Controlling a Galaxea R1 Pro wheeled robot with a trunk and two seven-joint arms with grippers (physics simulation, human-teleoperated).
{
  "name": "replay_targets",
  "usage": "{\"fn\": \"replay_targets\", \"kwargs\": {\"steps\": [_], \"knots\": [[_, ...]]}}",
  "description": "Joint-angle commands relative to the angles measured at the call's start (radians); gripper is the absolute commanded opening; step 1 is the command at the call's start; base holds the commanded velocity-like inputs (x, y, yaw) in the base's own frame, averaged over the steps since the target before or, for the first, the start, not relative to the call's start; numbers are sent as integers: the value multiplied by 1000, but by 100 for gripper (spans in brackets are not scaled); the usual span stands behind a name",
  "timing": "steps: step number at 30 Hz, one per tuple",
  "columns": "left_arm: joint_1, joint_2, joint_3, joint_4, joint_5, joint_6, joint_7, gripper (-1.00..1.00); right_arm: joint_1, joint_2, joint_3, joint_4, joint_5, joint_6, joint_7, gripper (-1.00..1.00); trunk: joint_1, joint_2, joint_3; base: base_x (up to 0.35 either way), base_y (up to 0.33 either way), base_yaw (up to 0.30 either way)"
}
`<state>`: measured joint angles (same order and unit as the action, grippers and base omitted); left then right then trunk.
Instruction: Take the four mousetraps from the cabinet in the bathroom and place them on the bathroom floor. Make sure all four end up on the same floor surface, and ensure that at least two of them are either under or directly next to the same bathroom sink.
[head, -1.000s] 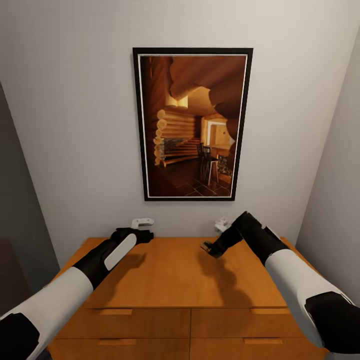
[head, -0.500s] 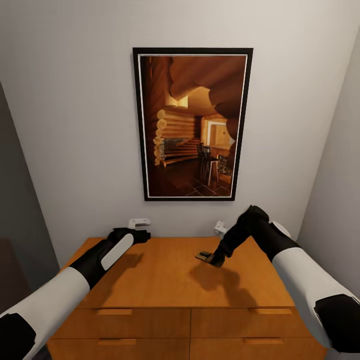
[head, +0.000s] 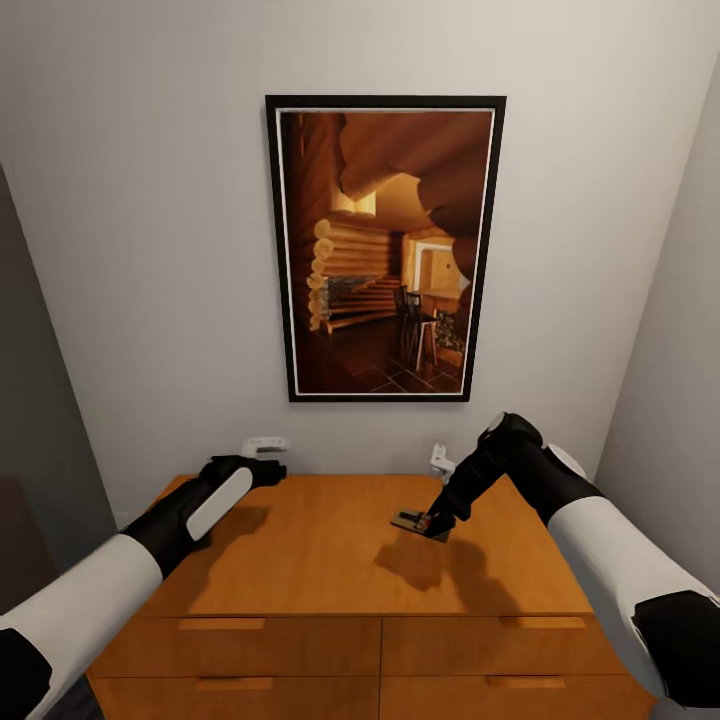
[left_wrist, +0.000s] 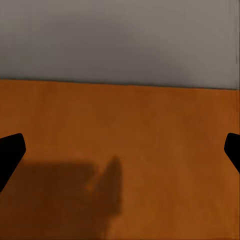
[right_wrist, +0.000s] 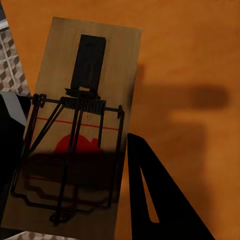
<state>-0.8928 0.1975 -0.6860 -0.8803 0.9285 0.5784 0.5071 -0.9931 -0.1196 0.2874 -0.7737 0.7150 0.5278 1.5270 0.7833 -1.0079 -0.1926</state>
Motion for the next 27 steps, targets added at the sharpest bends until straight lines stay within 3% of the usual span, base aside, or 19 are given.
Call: {"fn": "replay_targets", "kwargs": {"steps": [1,4,7,10,11,12,13,16,18,19,20,23,25,27], "knots": [[-2,0,-12,-7,10,4,10,100,-1,0,3,-1,3,18,6,-100,0,-1,-2,0,0,0],[-2,0,-44,-59,12,65,9,100,-1,2,3,-1,2,21,5,-100,0,-1,-2,0,0,0],[-2,3,-53,-101,12,120,9,100,-1,3,3,-1,3,22,3,-100,0,-1,-2,0,0,0],[-2,23,-45,-240,6,253,11,100,-1,4,2,-1,3,23,-11,-100,0,-1,-2,0,0,0],[-2,47,-36,-312,5,322,15,100,-1,4,2,-1,3,23,-20,-100,0,-1,-2,0,0,0],[-2,62,-30,-348,5,351,17,100,-1,4,2,-1,2,22,-26,-100,0,-1,-2,0,0,0],[-2,95,-15,-417,5,389,23,100,-1,4,2,-1,2,23,-36,-100,0,-1,-2,0,0,0],[-2,169,7,-517,7,426,32,100,-1,4,2,-1,2,22,-48,-100,0,-1,-2,0,0,0],[-2,243,14,-559,9,439,36,100,-1,5,2,0,2,23,-53,-100,0,-1,-2,0,0,0],[-2,259,14,-565,9,441,36,100,-1,5,2,0,1,23,-54,-100,0,-1,-2,0,0,0],[-2,289,12,-573,9,443,36,100,-1,6,2,0,1,23,-55,-100,0,-1,-2,0,0,0],[-1,338,-6,-582,10,446,36,100,-1,6,2,0,1,22,-57,-100,0,-1,-2,0,0,0],[-1,377,-43,-587,11,446,35,100,-1,6,2,1,1,23,-57,-100,0,-1,-2,0,0,0],[-1,396,-76,-588,11,444,34,100,-1,6,2,1,1,23,-57,-100,0,-1,-2,0,0,0]]}}
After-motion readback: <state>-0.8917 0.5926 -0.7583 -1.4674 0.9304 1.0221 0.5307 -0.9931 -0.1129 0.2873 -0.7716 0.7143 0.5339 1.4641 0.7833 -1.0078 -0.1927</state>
